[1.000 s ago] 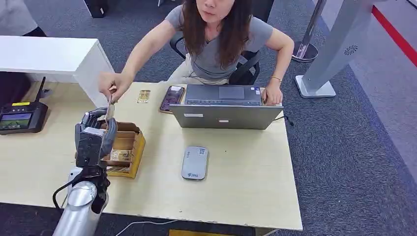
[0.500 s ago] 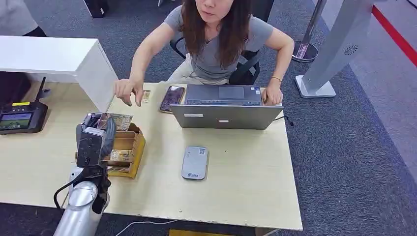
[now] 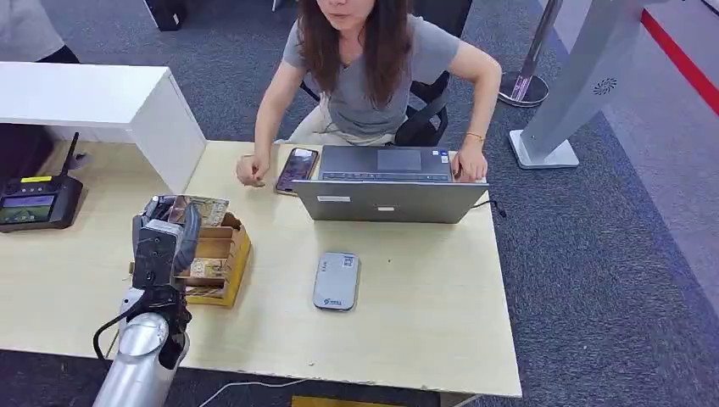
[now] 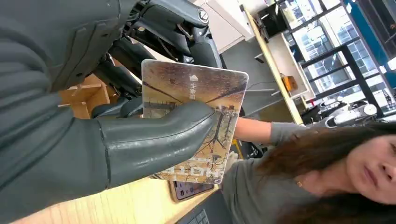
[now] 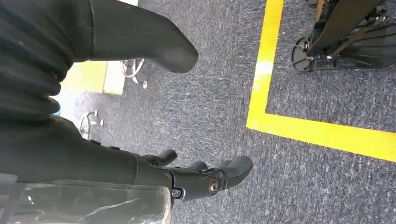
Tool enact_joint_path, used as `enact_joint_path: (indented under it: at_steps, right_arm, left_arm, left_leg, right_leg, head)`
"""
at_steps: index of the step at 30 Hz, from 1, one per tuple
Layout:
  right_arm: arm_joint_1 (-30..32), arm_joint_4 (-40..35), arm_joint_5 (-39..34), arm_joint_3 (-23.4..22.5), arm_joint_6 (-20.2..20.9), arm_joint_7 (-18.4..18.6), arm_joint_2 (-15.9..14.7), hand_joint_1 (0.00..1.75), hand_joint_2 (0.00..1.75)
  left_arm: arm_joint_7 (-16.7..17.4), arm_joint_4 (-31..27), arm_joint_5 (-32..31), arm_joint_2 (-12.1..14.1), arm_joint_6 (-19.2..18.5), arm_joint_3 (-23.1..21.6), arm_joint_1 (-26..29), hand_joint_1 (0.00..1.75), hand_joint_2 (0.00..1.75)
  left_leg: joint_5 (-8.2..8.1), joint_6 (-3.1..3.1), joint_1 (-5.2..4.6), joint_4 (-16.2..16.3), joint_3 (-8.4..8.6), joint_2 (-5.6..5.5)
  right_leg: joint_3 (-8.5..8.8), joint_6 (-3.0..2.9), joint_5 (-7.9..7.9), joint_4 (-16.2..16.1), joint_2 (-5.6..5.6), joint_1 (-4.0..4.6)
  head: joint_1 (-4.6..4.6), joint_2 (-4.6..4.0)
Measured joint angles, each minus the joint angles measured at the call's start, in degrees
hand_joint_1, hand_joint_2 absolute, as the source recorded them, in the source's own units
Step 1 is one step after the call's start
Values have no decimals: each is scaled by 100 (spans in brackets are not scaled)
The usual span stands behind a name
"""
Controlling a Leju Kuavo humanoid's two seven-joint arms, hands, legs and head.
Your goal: Pass the card to the sensor for recognition and then transmit it.
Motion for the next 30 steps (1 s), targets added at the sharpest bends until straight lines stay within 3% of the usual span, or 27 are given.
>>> enact_joint_path:
  at_steps: [11, 20, 30]
  right_arm:
    - [-2, 0, 20, 2, 13, -20, 0, 0, 175]
    - [-18, 2, 50, 96, 28, -15, 0, 0, 175]
    - [-24, 9, 105, 118, 20, 17, 0, 0, 175]
  left_arm:
    - [13, 15, -131, -63, -59, -85, -15, 175, 175]
    - [72, 464, 733, -278, -595, -170, -139, 175, 175]
    - [129, 756, 1151, -361, -785, -170, -162, 175, 175]
  left_leg:
    - [0, 0, 0, 0, 0, 0]
    - [0, 0, -1, 0, 0, 1]
    - [0, 0, 0, 0, -1, 0]
  right_leg:
    - [-1, 0, 0, 0, 0, 0]
    - [-1, 0, 0, 0, 0, 0]
    - [-1, 0, 0, 0, 0, 0]
  head:
    - [0, 0]
    - [0, 0]
    - [0, 0]
